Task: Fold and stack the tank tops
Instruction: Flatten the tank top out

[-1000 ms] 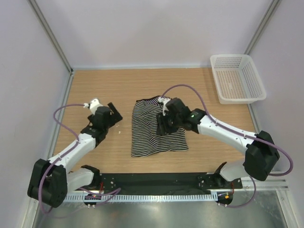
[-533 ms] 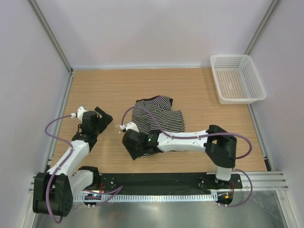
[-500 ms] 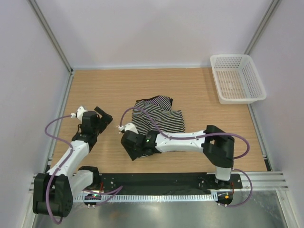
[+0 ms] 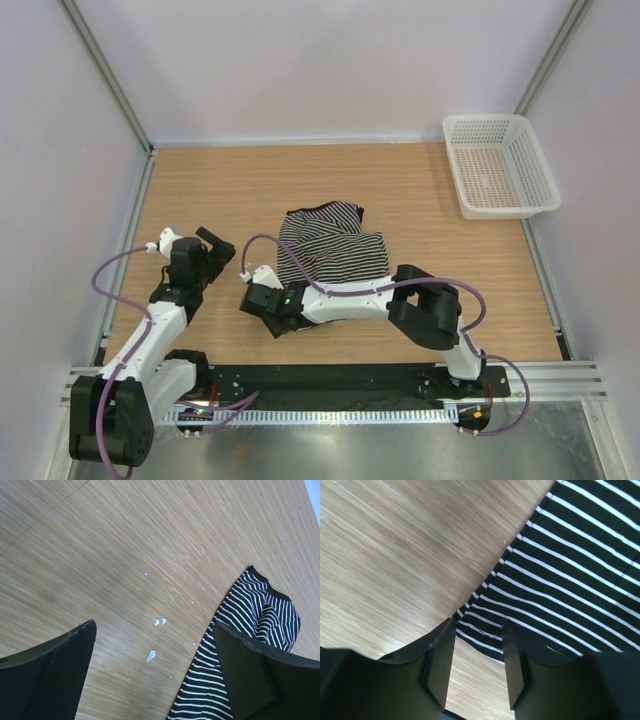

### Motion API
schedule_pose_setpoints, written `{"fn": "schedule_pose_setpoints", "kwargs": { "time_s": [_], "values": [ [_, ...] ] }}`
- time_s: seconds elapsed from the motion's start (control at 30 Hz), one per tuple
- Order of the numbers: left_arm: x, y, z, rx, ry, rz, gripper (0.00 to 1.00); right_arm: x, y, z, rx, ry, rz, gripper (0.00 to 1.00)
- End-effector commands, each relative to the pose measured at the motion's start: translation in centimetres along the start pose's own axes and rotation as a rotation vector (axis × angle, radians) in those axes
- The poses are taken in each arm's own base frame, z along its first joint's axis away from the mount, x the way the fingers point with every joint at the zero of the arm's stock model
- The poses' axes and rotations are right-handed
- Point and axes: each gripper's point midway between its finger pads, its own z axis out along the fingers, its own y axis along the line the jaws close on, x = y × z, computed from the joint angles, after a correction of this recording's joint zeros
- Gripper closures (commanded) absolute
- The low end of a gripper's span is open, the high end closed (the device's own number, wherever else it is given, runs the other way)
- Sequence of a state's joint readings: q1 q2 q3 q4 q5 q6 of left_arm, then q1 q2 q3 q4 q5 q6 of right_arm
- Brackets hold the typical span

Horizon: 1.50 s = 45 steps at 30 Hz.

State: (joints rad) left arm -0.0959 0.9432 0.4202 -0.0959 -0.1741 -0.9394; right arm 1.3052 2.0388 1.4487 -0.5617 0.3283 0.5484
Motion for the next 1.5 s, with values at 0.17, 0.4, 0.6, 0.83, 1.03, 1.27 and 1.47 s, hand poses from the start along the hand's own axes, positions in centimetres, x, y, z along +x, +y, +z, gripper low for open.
{"fn": "schedule_pose_setpoints", "kwargs": {
  "time_s": [0.17,0.4,0.6,0.83,1.03,1.27,1.47],
  "values": [
    [0.0,0.0,0.3,0.001,0.001,-0.001,0.00,-1.7,-0.2,-0.3,0.060,-0.058,0.008,0.94],
    [2.1,-2.0,1.3,0.093,0.126,0.066,0.00,-7.5,-9.5,-7.7,0.145,-0.225,0.155,0.99],
    [5.0,-5.3,1.4,0.236,0.246,0.156,0.03,-8.5,-21.1,-14.8,0.179,-0.336,0.332,0.99],
    [7.3,-9.5,-0.2,0.328,0.238,0.349,0.03,-6.2,-31.9,-20.7,0.323,-0.399,0.514,0.99],
    [8.0,-11.7,-0.2,0.353,0.253,0.363,0.03,-5.0,-35.1,-23.7,0.372,-0.464,0.580,0.99],
    [7.6,-16.9,1.1,0.350,0.347,0.301,0.03,-4.2,-33.4,-22.8,0.281,-0.450,0.561,0.99],
    [8.2,-25.5,4.6,0.510,0.432,0.304,0.07,-3.7,-31.0,-21.3,0.152,-0.409,0.510,0.99]
  ]
}}
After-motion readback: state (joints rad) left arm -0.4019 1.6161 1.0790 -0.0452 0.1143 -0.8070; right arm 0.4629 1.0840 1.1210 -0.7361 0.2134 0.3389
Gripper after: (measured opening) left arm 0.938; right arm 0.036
